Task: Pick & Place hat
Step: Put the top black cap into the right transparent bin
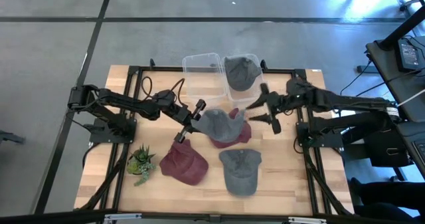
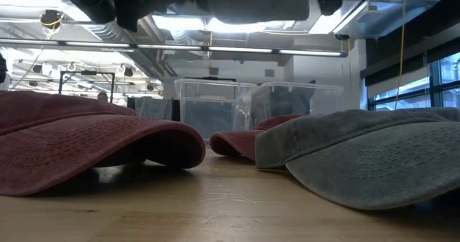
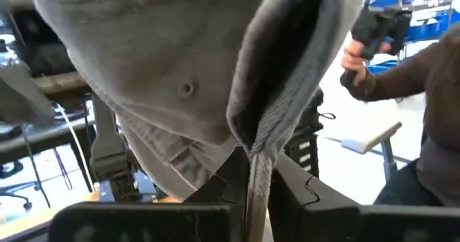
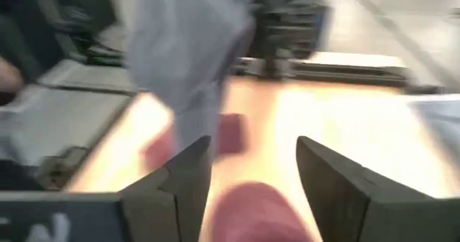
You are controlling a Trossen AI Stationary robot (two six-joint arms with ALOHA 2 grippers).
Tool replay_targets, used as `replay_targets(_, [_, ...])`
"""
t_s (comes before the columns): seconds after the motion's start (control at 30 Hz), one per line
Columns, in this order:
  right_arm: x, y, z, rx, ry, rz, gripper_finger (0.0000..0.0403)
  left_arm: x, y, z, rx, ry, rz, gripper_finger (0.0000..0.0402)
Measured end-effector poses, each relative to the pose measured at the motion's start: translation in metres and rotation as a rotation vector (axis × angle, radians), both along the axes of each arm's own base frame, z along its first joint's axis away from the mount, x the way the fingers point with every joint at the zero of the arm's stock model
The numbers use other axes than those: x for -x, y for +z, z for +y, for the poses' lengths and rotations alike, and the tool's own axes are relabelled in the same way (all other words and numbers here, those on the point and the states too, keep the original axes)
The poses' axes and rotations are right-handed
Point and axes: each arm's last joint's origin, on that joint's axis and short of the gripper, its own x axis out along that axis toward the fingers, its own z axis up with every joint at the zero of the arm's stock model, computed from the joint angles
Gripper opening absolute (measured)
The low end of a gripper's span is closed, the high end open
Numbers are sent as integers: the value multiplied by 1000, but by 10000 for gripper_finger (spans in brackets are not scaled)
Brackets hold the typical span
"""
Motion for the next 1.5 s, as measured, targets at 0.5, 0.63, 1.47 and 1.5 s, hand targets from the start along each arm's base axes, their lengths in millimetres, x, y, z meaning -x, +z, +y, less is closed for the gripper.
replay_targets(0.5, [-37,85,-11,20,-185,185,234,-2,-11,12,-54,153,84,22])
replay_targets(0.63, [-74,86,-14,21,-82,309,234,-2,-12,12,-57,151,89,22])
replay_targets(1.47, [-173,91,-12,21,21,621,234,-2,-16,11,-95,148,121,22])
replay_targets(1.5, [-175,89,-11,28,15,632,234,-2,-16,11,-95,147,121,22])
